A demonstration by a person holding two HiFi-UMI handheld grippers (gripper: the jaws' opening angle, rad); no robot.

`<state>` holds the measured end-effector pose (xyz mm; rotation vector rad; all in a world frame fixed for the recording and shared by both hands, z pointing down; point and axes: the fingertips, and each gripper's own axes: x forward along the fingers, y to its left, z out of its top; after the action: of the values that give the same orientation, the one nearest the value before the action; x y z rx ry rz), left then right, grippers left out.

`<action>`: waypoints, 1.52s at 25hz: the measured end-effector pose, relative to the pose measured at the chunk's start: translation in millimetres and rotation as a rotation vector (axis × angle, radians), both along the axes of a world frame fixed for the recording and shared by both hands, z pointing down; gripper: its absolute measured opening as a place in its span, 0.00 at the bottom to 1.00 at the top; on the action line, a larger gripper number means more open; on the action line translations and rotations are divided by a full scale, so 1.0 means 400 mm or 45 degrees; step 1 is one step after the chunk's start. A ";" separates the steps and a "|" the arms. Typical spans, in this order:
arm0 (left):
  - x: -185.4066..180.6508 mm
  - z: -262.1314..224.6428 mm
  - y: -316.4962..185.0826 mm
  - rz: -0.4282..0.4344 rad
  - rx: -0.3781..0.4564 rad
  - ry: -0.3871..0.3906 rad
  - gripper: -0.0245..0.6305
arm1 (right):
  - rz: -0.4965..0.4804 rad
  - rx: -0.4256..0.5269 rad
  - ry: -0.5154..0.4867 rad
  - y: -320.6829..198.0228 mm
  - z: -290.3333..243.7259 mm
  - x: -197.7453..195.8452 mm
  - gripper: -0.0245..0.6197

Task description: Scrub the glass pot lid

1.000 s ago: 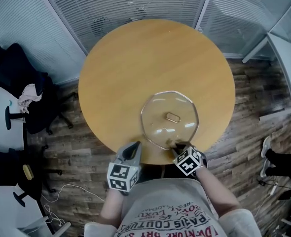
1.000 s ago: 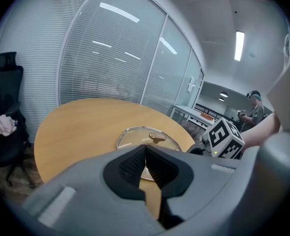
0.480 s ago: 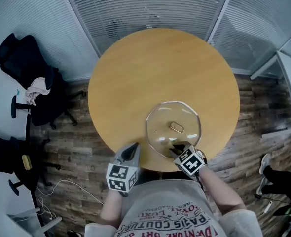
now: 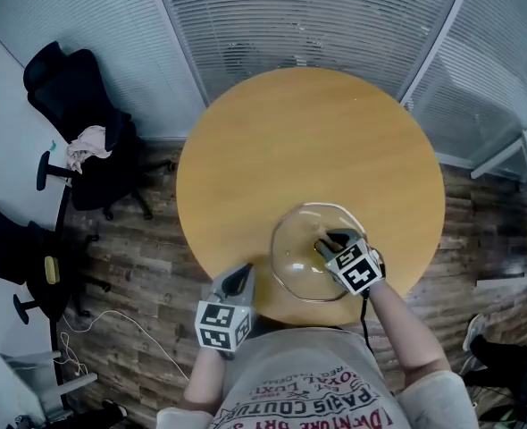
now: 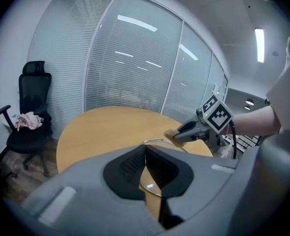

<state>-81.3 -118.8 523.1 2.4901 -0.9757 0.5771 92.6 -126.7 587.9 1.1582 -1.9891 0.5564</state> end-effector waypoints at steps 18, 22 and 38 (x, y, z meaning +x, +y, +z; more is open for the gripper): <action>-0.039 0.068 0.011 -0.223 -0.086 -0.057 0.05 | 0.007 -0.277 0.128 -0.072 0.225 0.143 0.14; -0.053 0.071 0.004 -0.246 -0.093 -0.055 0.05 | -0.048 -0.298 0.108 -0.090 0.227 0.107 0.14; -0.145 0.087 -0.028 -0.336 -0.105 -0.042 0.05 | -0.378 -0.479 0.180 -0.107 0.235 -0.072 0.14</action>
<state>-139.4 -130.1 558.0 2.2382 -1.2424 0.5614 64.0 -169.7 682.1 0.6420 -1.7938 0.6399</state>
